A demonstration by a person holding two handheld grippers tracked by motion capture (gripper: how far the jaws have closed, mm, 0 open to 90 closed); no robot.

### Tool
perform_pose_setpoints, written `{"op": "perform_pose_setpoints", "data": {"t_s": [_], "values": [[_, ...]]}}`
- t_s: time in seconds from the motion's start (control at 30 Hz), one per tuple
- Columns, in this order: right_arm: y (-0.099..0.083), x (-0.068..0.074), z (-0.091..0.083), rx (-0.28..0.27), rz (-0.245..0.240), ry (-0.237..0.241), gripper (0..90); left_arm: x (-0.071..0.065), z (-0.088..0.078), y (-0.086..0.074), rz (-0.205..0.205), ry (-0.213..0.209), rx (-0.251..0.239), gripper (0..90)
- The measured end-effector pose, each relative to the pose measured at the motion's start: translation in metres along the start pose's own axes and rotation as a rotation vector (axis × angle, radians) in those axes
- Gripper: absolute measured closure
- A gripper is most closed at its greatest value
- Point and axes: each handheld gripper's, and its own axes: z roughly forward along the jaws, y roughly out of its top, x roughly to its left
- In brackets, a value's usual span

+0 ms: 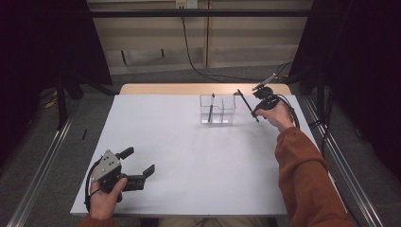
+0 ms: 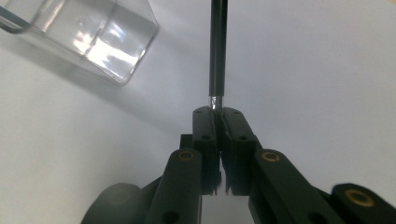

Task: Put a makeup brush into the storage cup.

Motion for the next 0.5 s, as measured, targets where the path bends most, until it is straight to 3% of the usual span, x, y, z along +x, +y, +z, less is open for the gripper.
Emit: {"op": "perform_pose_setpoints", "data": {"t_s": [0.4, 0.5], "values": [[-0.008, 0.004, -0.018, -0.174, -0.009, 0.038, 85.0, 0.002, -0.001, 0.000, -0.004, 0.009, 0.000, 2.5], [-0.010, 0.006, -0.020, -0.193, -0.005, 0.052, 85.0, 0.003, -0.001, 0.000, -0.003, 0.012, -0.001, 2.5]]}}
